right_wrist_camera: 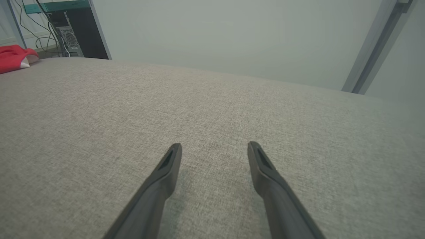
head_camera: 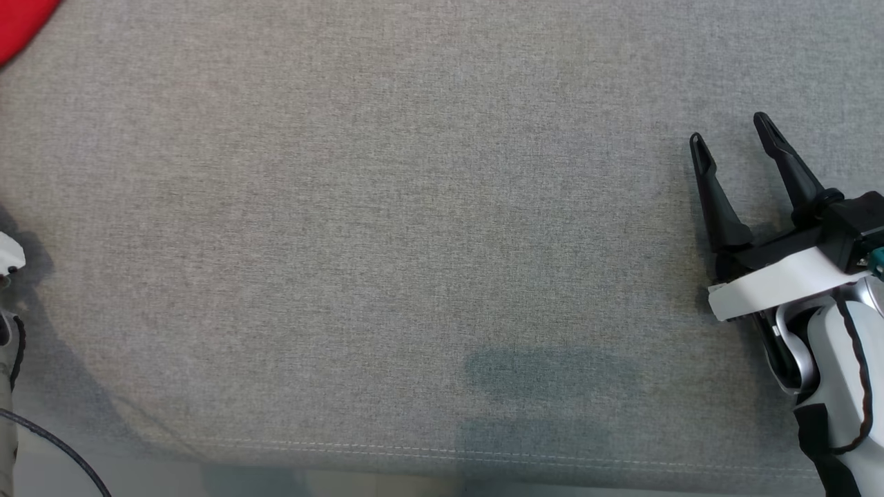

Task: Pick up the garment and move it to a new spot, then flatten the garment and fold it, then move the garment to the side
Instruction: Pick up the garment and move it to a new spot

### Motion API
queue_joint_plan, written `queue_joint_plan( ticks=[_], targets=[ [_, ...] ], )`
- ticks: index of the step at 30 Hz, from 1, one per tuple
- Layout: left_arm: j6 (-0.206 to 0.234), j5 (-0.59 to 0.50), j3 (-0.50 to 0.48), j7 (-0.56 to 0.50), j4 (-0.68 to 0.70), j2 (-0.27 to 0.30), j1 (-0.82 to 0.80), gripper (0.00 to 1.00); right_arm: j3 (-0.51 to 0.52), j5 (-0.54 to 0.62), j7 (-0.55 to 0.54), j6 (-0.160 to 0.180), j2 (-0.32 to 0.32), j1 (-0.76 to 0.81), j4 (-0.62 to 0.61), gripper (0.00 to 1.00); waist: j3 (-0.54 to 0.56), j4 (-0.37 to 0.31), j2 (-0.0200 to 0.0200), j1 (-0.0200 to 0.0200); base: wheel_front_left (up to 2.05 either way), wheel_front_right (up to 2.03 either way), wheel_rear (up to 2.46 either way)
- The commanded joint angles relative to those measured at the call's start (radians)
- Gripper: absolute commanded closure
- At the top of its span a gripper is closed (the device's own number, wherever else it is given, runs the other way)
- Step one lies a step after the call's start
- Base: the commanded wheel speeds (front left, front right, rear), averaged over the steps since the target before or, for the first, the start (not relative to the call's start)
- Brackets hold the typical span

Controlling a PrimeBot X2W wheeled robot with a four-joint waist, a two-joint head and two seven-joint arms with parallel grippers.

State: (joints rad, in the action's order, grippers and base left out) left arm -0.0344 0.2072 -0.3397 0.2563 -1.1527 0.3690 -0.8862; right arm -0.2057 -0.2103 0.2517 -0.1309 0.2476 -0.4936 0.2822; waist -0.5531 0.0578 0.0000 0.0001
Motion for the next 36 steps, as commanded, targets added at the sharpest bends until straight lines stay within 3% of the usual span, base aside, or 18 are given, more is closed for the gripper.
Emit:
queue_joint_plan(
  ticks=[1,8,9,11,16,25,36],
  targets=[
    [0.0,-0.012,-0.012,0.006,0.001,0.066,-0.009,0.0,-0.015,0.007,0.01,0.0,0.002,0.008,-0.022,0.0,-0.006,-0.005,0.0,-0.0001,0.0,0.0,0.0],
    [0.017,-0.04,0.025,0.006,-0.067,0.089,-0.056,0.0,-0.013,0.007,0.01,0.0,0.001,-0.003,-0.032,0.0,-0.037,-0.027,0.0,-0.0001,0.0,0.0,0.0],
    [0.018,-0.041,0.029,0.006,-0.076,0.091,-0.061,0.12,-0.012,0.007,0.01,0.0,0.0,-0.004,-0.033,0.0,-0.039,-0.03,0.0,-0.0001,0.0,0.0,0.0],
    [0.016,-0.039,0.032,0.006,-0.088,0.091,-0.07,1.0,-0.01,0.008,0.01,0.0,-0.002,-0.004,-0.033,0.0,-0.041,-0.033,0.0,-0.0001,0.0,0.0,0.0],
    [0.01,-0.046,0.05,0.006,-0.074,0.076,-0.079,1.0,0.0,0.006,0.01,0.0,-0.017,-0.005,-0.025,0.0,-0.025,-0.029,0.0,-0.0001,0.0,0.0,0.0],
    [-0.038,-0.077,0.087,0.006,0.178,0.025,-0.041,1.0,-0.005,-0.009,0.01,0.0,-0.063,-0.009,0.003,0.0,0.062,-0.023,0.0,-0.0001,0.0,0.0,0.0],
    [-0.07,-0.146,0.236,0.006,0.393,-0.188,0.04,1.0,0.006,-0.031,0.01,0.0,-0.102,0.021,0.048,0.0,0.175,-0.048,0.0,-0.0001,0.0,0.0,0.0]
  ],
)
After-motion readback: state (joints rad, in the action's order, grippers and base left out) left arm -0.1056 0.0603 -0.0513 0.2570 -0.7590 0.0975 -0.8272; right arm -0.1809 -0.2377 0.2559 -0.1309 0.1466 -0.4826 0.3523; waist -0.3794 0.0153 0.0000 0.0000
